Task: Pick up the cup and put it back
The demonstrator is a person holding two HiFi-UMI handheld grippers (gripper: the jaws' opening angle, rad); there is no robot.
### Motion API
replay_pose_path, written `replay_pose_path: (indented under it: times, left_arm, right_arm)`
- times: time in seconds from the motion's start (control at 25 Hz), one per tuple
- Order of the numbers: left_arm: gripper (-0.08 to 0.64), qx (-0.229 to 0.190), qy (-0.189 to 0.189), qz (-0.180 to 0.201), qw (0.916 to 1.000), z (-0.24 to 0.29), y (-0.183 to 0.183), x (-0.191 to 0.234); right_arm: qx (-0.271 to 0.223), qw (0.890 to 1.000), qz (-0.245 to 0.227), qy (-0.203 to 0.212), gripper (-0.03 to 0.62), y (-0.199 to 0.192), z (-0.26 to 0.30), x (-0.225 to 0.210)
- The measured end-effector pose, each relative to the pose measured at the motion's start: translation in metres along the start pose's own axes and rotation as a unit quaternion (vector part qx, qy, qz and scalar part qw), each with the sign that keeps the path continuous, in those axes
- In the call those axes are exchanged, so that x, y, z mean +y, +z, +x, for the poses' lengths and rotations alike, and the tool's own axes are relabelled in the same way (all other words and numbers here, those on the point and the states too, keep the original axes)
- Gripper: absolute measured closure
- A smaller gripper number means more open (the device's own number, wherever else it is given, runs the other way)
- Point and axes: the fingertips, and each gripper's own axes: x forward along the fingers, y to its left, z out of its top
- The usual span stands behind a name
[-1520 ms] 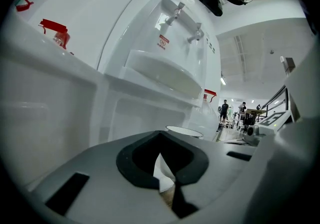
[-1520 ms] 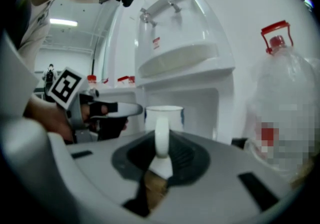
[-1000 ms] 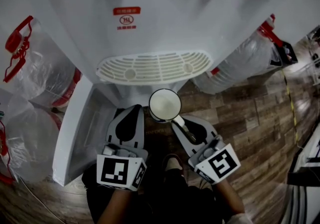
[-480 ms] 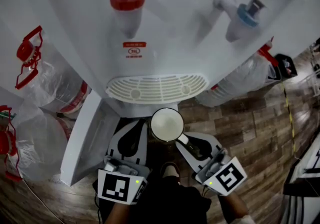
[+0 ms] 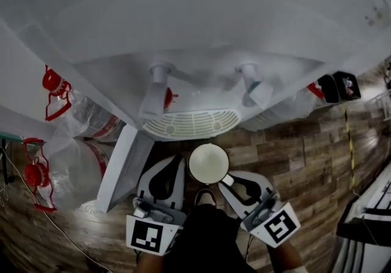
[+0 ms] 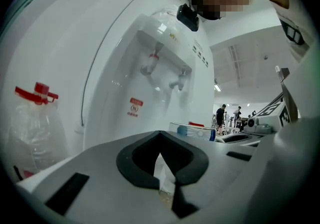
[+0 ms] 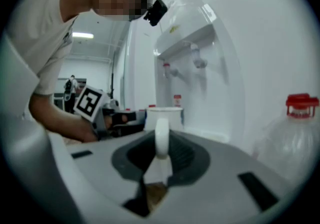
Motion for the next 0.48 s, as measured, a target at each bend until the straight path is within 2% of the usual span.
replay_pose_path:
  times: [0.16,0.36,0.48]
  left_arm:
    - [0.554,0.004,-0.016,0.011,0.9998,-0.003,0.060,-0.020]
    - [0.554,0.002,-0.009,-0.002,1.0000,-0.015,0.146,-0.049]
    - [0.554,0.009,-0.011,0.007,0.9999,-0.021,0.201,-0.068]
  right_arm:
    - [-0.001,1.000,0.004,-0.008,0.522,0.059,-0.016,0.007]
    - [-0.009,1.000,0.015,-0.013,0.522,0.153,-0.039,0.019]
    - [-0.010,1.000,0.024,-0.010,0.522,0.210,-0.054,0.026]
